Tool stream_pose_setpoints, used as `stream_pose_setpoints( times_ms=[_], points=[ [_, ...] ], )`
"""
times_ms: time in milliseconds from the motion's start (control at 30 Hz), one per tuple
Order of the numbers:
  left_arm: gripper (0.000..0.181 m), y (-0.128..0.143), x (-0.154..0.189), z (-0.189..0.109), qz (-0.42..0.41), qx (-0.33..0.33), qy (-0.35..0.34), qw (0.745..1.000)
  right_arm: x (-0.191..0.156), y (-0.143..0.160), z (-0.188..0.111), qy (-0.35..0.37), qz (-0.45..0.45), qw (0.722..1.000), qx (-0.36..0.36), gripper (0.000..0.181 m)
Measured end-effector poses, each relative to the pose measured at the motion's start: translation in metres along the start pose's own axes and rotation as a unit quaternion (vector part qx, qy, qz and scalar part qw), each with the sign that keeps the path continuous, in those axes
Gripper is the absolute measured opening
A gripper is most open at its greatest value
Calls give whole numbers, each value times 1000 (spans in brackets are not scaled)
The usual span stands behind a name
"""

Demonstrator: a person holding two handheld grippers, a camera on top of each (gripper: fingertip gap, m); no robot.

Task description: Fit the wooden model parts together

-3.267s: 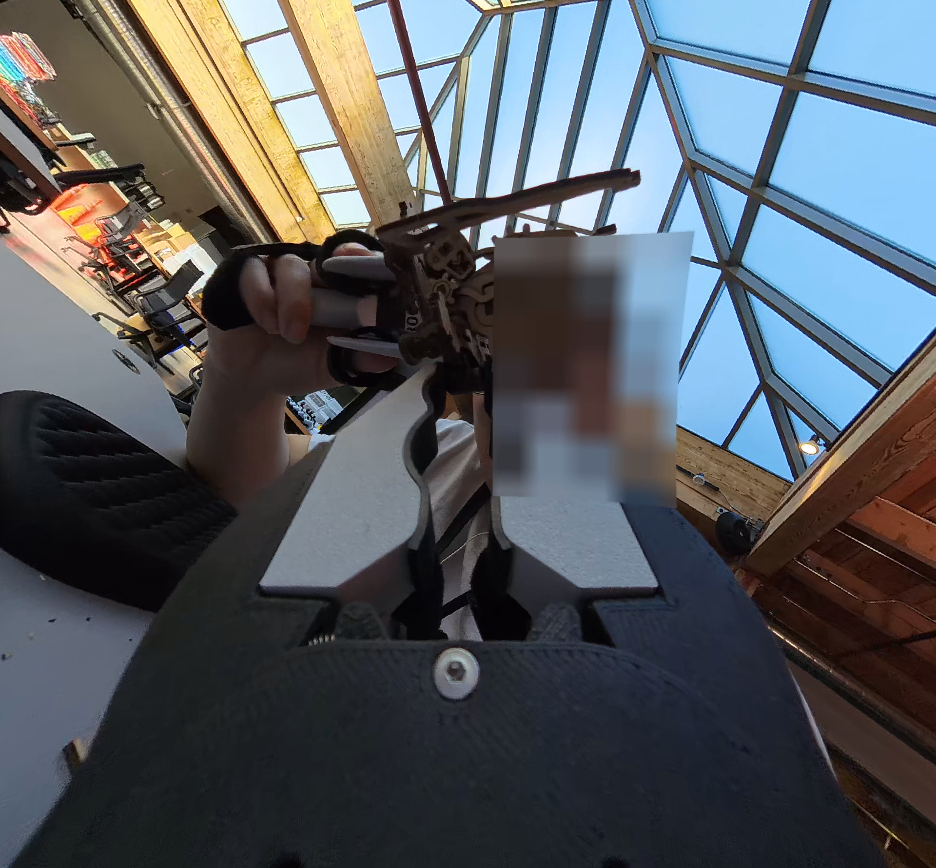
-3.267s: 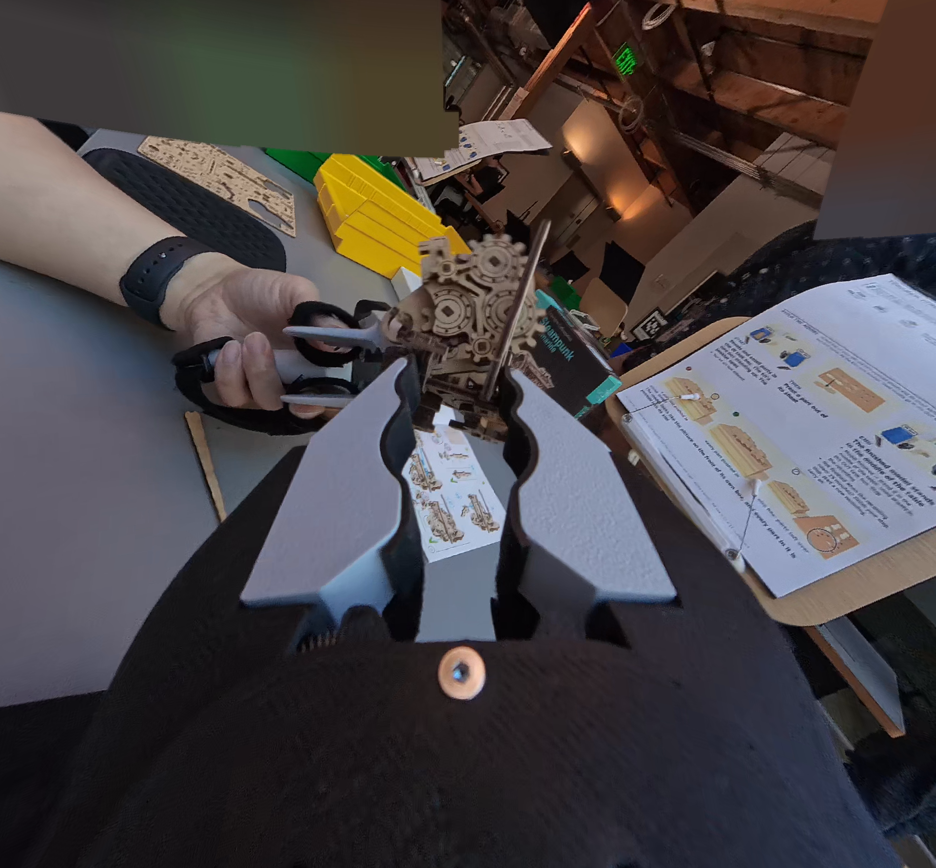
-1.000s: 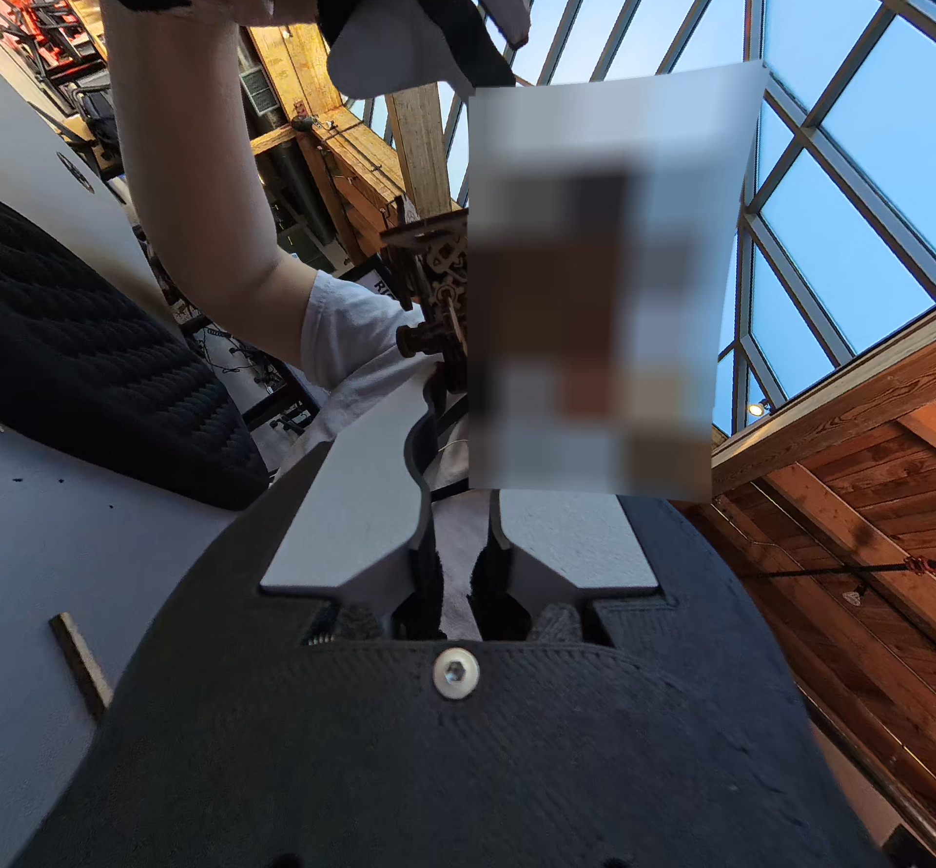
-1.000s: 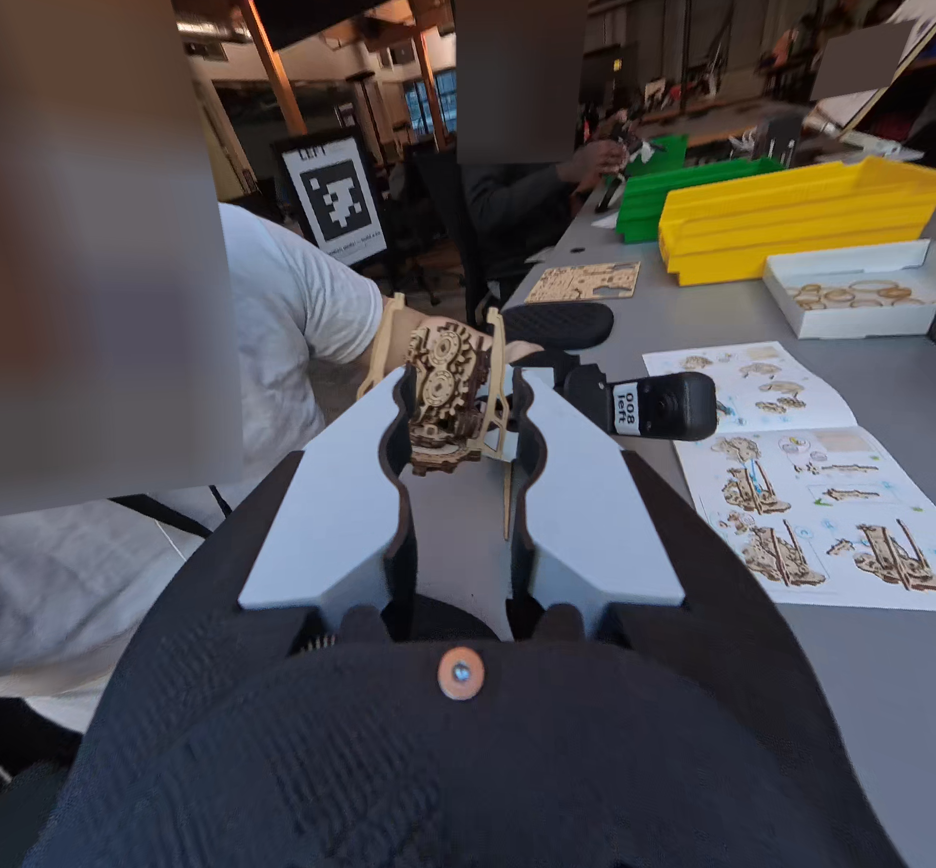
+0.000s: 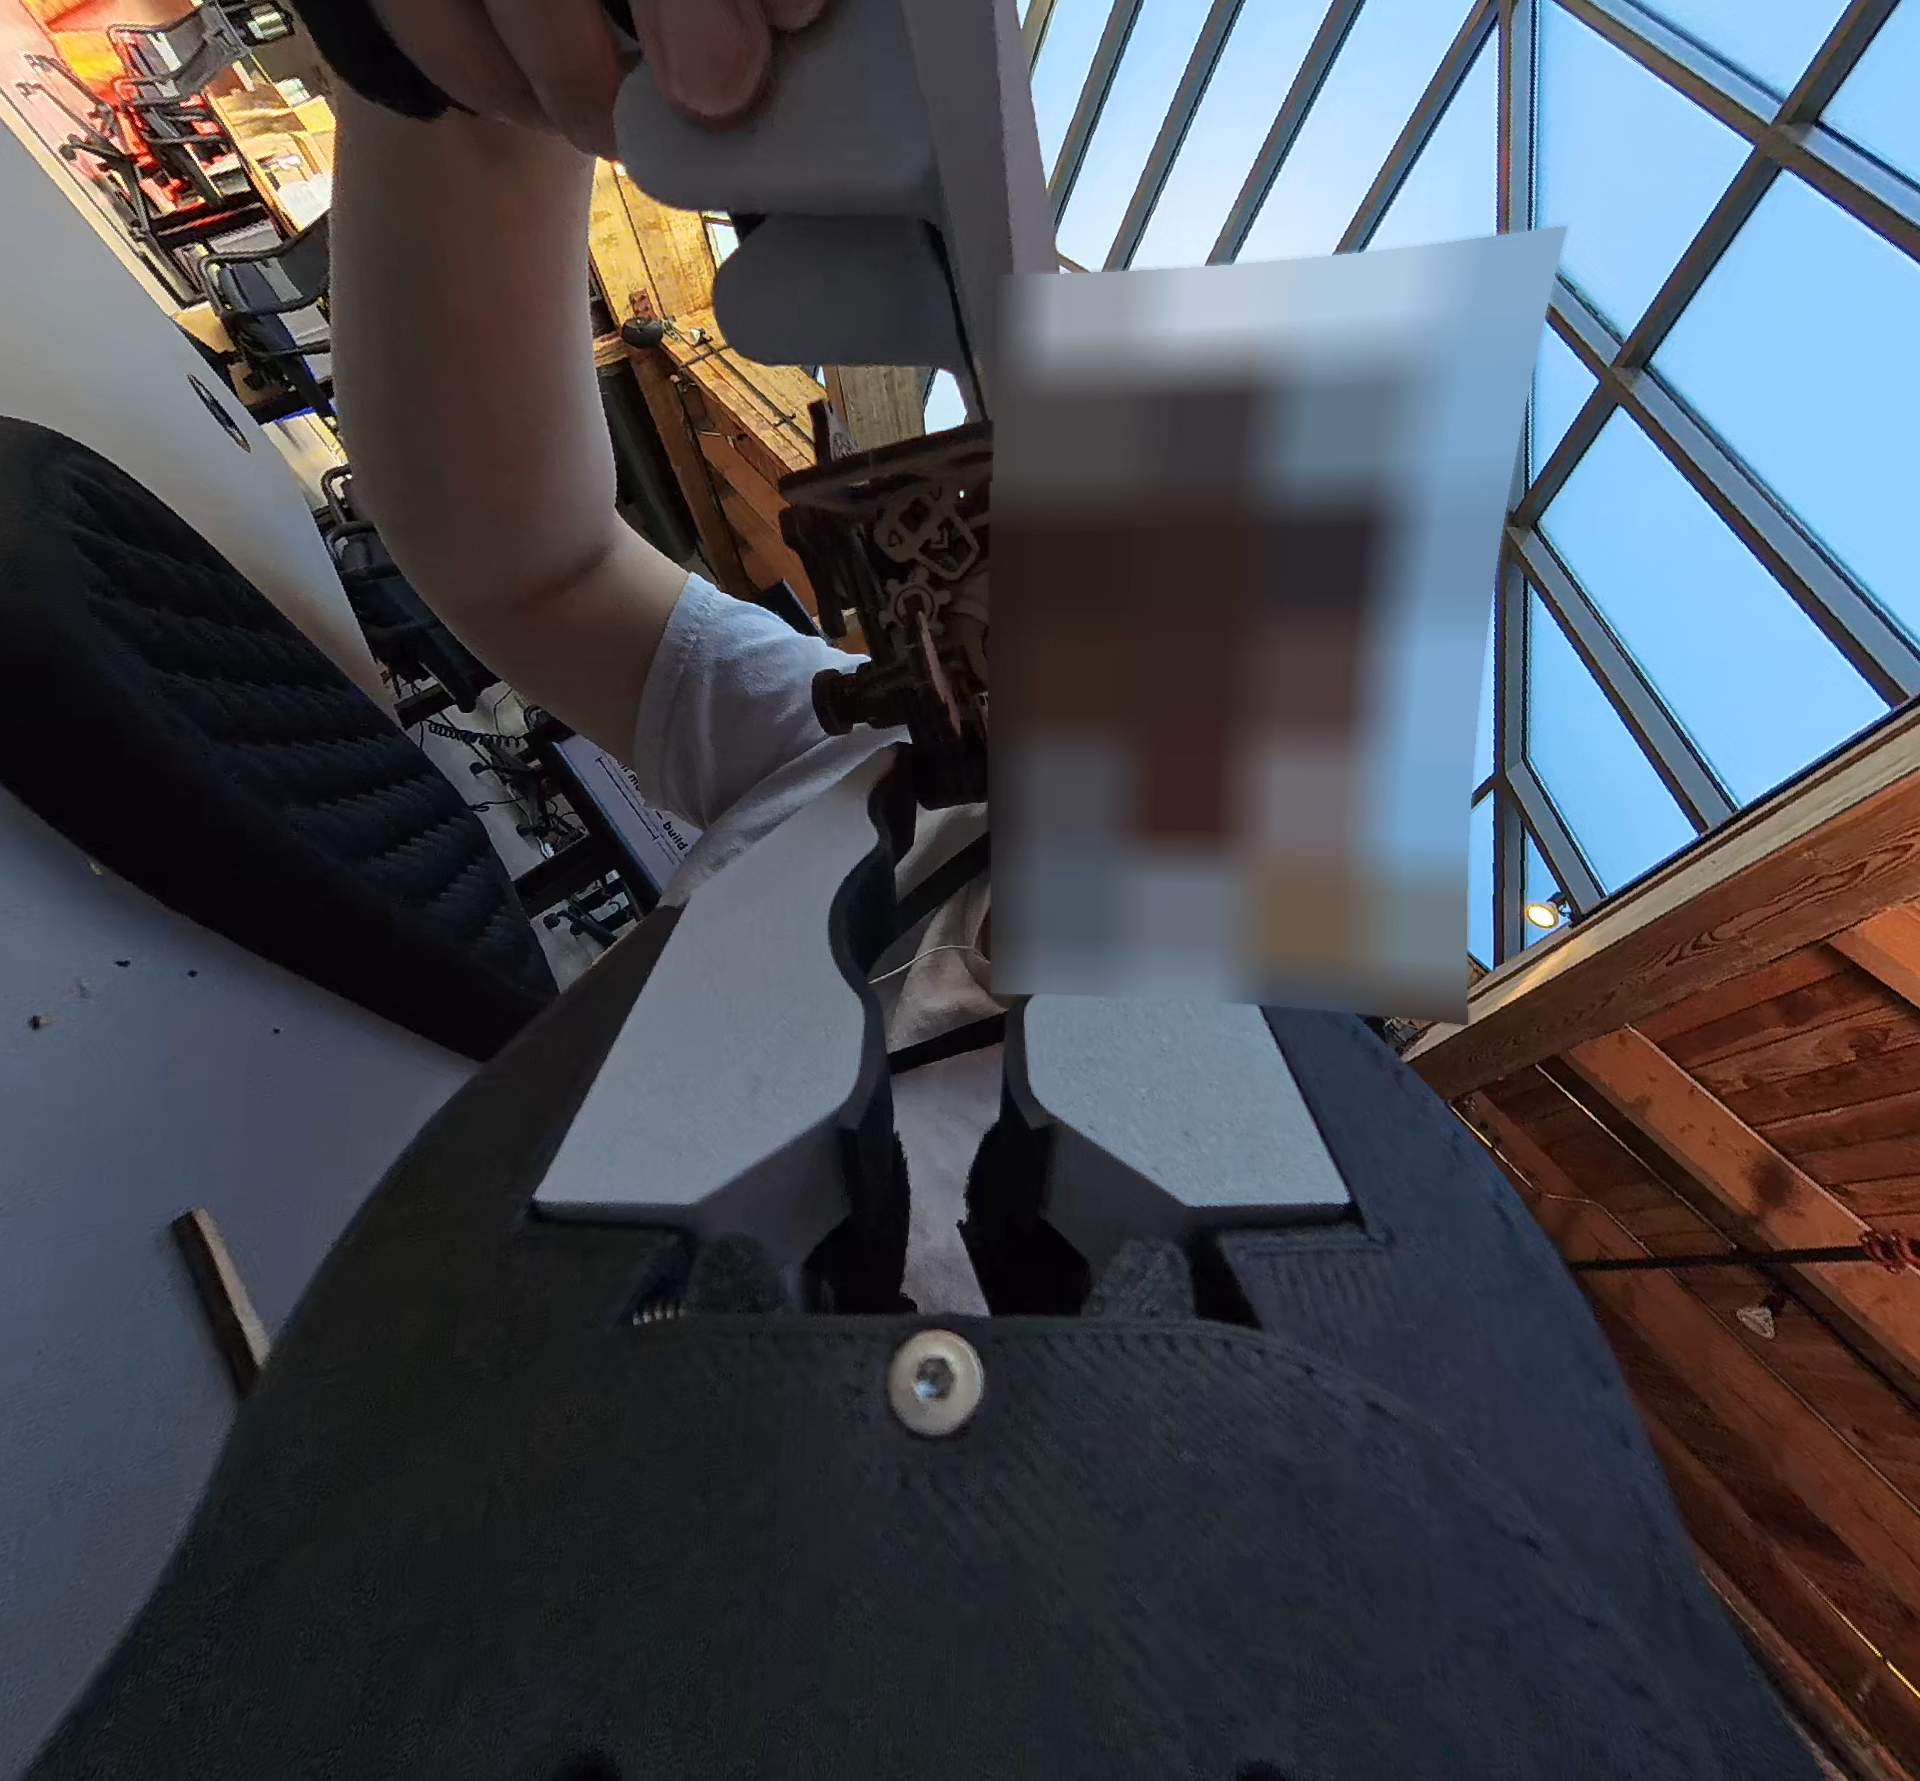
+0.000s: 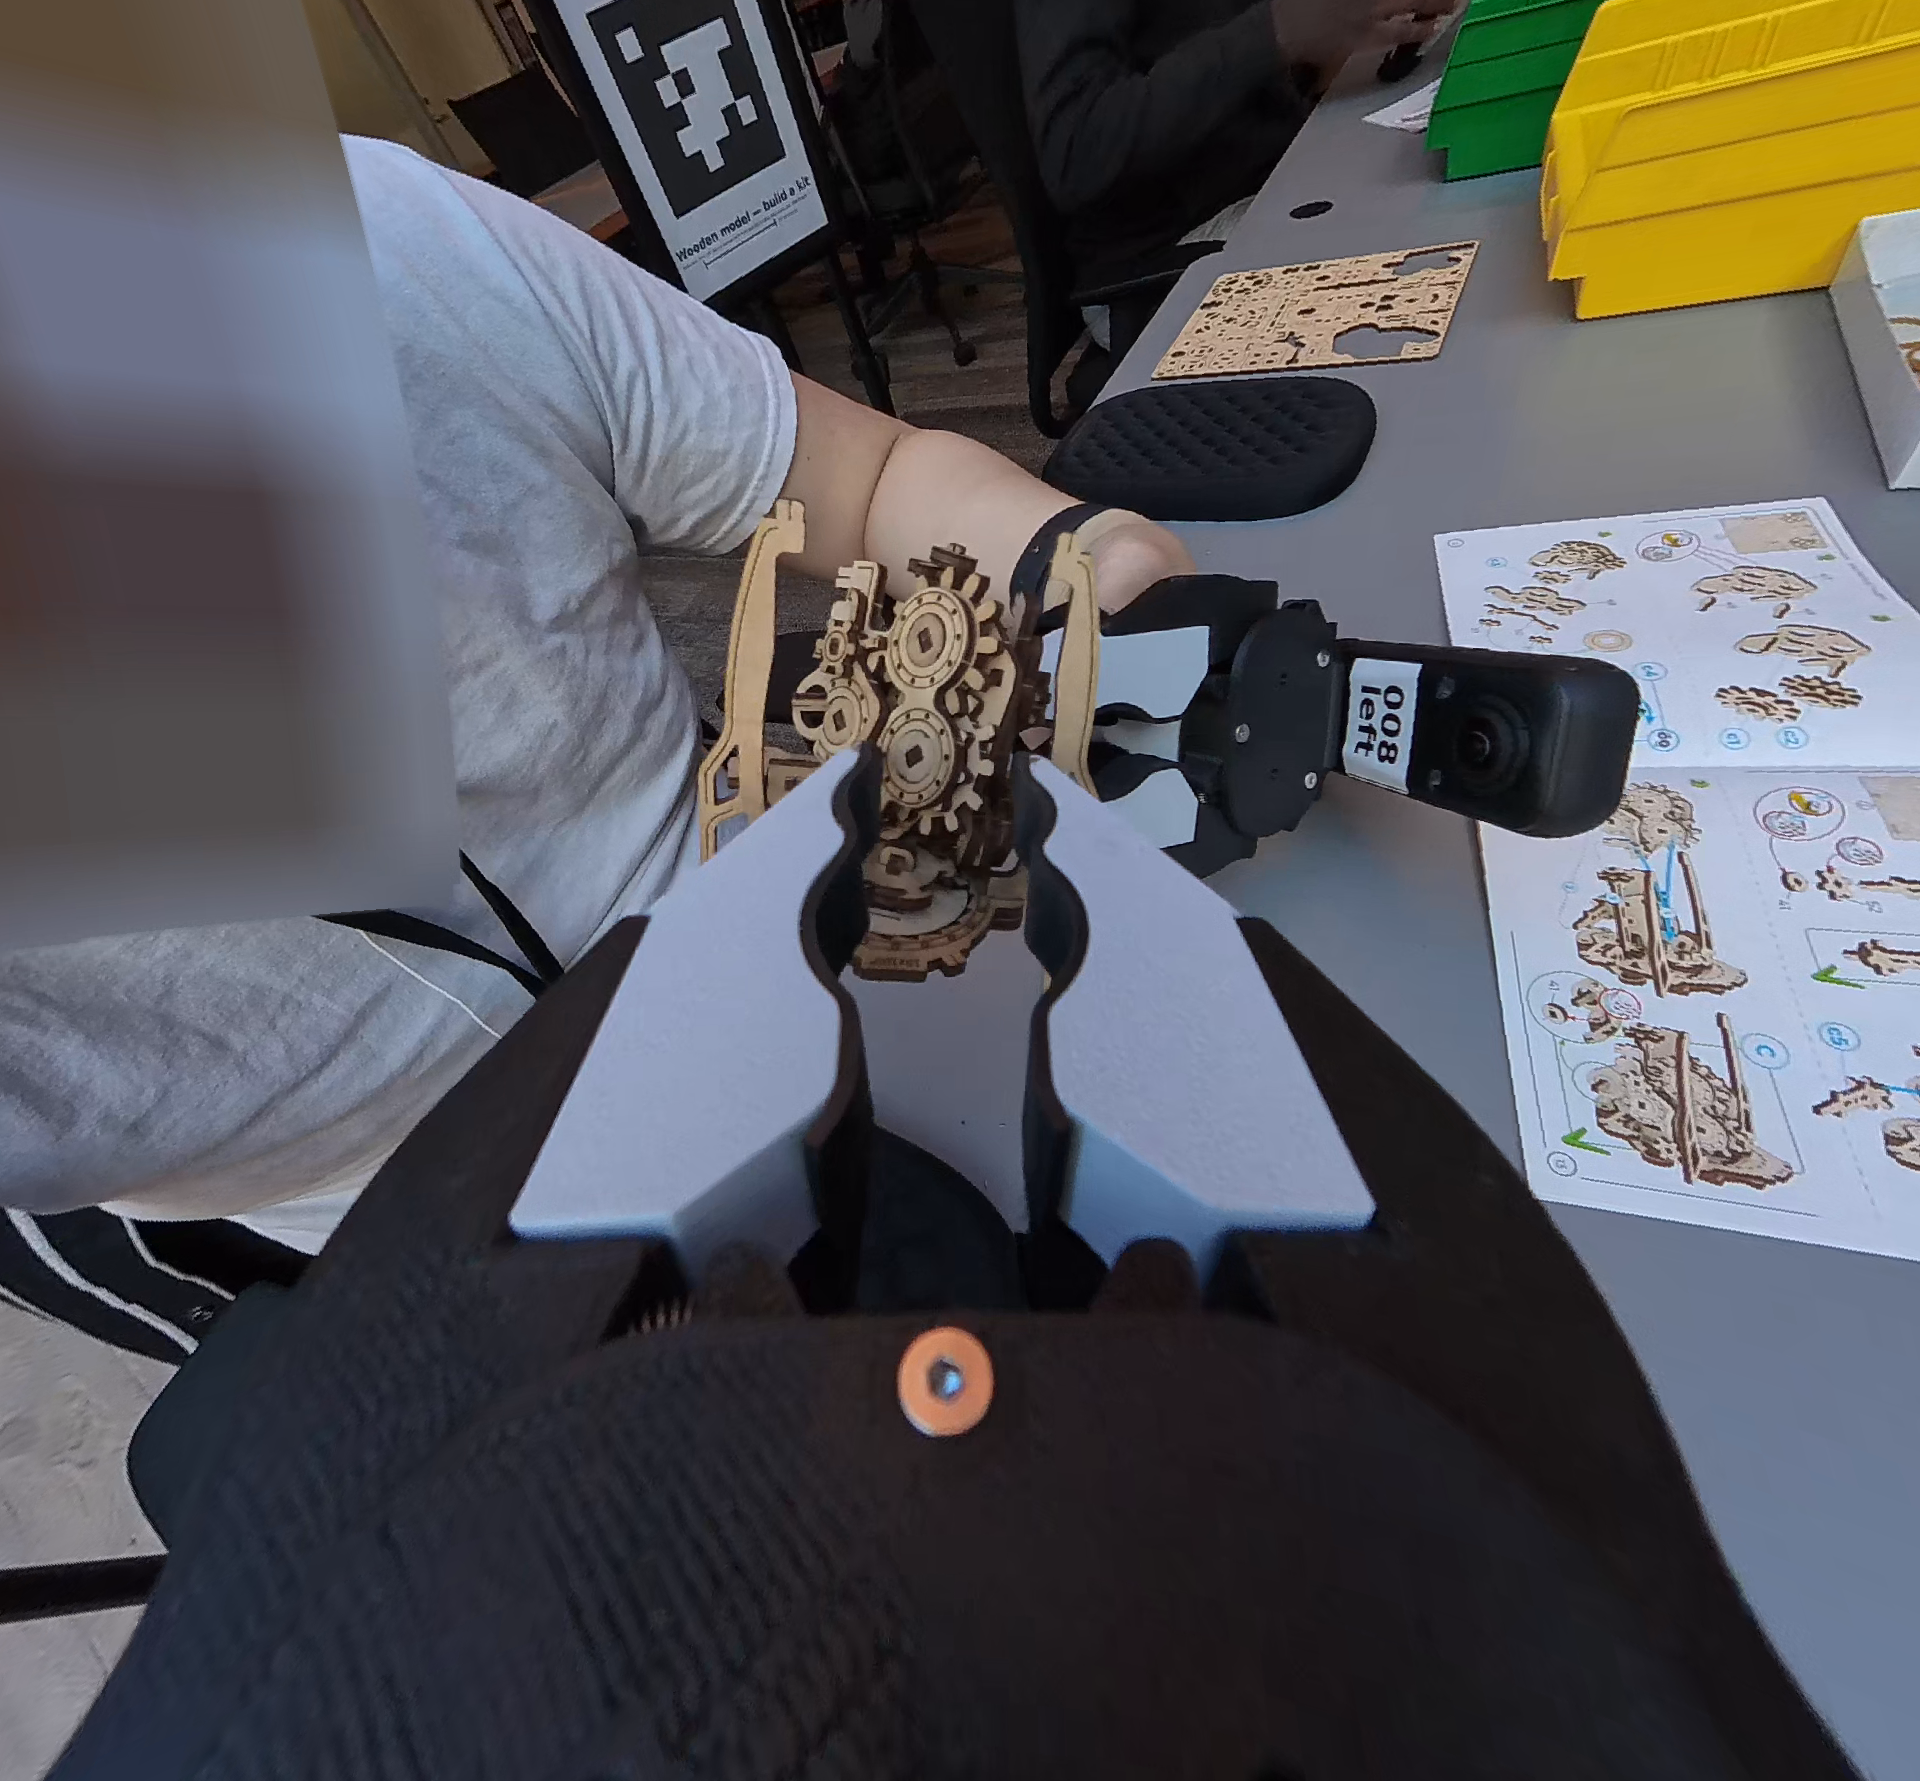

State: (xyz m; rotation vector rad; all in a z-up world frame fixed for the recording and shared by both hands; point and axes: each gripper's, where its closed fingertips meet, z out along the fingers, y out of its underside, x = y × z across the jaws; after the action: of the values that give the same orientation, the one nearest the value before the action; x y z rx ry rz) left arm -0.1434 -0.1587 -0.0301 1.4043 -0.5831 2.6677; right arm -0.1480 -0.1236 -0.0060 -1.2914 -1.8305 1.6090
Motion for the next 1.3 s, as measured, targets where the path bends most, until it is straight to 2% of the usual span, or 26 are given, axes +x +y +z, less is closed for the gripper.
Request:
stream_pose_setpoints(
  times_ms=[300, 633, 900, 1067, 1200, 1233, 1300],
  points=[
    [13, -8, -1, -5, 0, 23, -1, 1000, 5, 0, -7, 29, -11, 999, 14, 17],
    [11, -20, 0, -12, 2, 63, 1, 998, 3, -7, -22, 72, -52, 992, 84, 12],
    [13, -23, -5, -14, -15, 79, 0, 997, -3, 0, -24, 24, -49, 994, 96, 11],
    [11, -23, -10, -16, -35, 85, -5, 996, -9, 4, -20, -37, -46, 995, 81, 20],
    [11, -24, -10, -17, -40, 91, -4, 995, -5, 11, -14, -67, -31, 996, 41, 17],
    [11, -25, -11, -17, -41, 94, -5, 995, -3, 9, -13, -67, -33, 996, 42, 11],
    [11, -25, -10, -18, -42, 94, -5, 995, -3, 6, -11, -75, -34, 995, 50, 11]
  ],
)
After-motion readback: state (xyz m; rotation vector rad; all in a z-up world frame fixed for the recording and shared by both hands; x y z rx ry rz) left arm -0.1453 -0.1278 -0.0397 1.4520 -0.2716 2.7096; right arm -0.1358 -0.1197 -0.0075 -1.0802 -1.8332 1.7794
